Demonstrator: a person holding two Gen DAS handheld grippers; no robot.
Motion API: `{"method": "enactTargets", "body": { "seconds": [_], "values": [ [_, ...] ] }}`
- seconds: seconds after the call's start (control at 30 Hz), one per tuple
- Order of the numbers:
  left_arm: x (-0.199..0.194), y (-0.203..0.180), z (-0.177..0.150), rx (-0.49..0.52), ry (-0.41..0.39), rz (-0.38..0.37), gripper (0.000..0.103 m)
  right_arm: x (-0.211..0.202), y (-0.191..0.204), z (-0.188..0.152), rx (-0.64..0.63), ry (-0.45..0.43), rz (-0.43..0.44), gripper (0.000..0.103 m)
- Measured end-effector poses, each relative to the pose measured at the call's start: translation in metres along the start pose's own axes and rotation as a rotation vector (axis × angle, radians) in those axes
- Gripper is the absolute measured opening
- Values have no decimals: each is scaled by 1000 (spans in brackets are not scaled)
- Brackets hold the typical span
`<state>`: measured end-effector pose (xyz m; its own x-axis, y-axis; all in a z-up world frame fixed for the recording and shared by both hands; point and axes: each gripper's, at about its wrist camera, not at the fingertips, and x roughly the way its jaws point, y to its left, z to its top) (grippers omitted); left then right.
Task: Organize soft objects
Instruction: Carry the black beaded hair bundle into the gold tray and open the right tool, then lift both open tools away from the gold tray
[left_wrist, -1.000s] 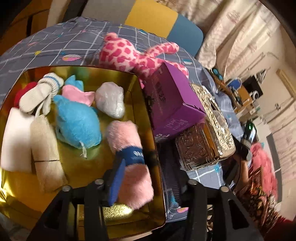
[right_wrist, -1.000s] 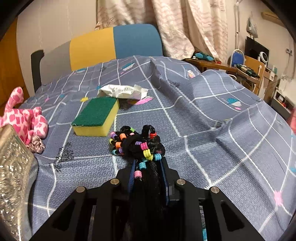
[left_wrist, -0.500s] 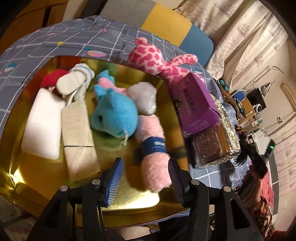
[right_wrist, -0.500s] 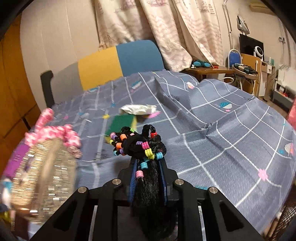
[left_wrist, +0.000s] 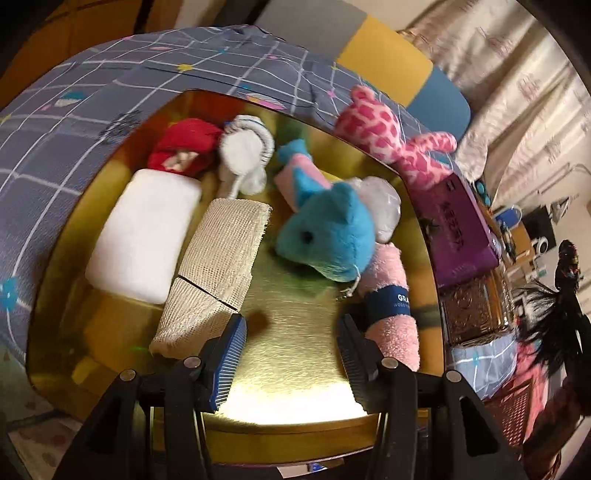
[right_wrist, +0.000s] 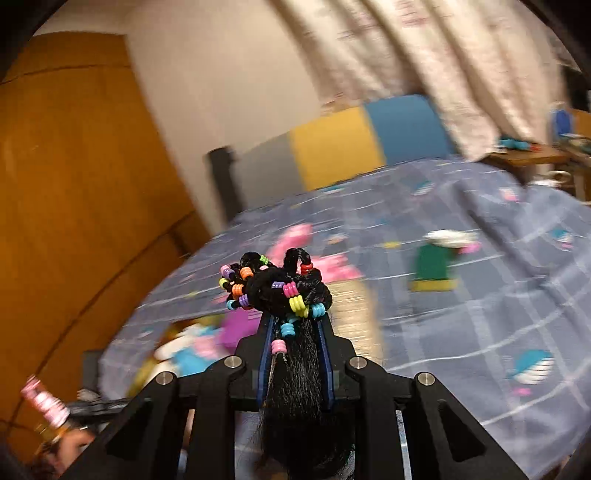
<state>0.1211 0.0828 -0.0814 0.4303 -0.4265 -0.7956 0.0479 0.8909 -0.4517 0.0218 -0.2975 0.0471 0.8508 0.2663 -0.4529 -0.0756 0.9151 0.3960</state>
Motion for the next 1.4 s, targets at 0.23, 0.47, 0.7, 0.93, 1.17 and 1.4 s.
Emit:
{"method": "enactTargets", "body": {
  "seconds": [0.23,0.47,0.7,0.93,1.17,1.4],
  "values": [
    [-36,12,-7,-25,-117,-81,51,65,84,-27,-18,166,238,22],
    [-80,31,-8,-85,-308,-42,51,133,131,-63,22,333,325,22],
    [-94,47,-13,-116,-348,-34,51,173,152,-91,3,402,294,22],
    [-88,49,-18,-129,-327,-43,51,188,157,-100,-113,410,203,40],
    [-84,47,-21,-128,-316,-58,51,161,149,-94,-154,349,194,51],
    [-73,35,-26,-114,-277,-70,51,142,136,-97,-155,345,177,51]
  ]
}}
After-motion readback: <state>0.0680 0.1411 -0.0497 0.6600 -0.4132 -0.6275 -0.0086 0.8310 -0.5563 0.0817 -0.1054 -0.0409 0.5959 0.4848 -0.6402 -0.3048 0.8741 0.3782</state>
